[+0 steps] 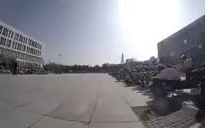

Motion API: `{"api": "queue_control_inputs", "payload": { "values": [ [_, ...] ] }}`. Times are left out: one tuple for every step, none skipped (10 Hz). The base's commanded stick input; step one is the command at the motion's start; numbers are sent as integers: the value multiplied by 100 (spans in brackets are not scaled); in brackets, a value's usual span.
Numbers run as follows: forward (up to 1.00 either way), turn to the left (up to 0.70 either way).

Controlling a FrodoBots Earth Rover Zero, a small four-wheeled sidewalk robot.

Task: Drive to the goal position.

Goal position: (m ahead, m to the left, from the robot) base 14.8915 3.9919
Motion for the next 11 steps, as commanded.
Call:
{"api": "queue_control_inputs", "payload": {
  "values": [
    [50, 0],
    [50, 0],
    [50, 0],
    [50, 0],
    [50, 2],
    [50, 50],
    [50, 50],
    [50, 4],
    [50, 0],
    [50, 0],
    [50, 0]
  ]
}}
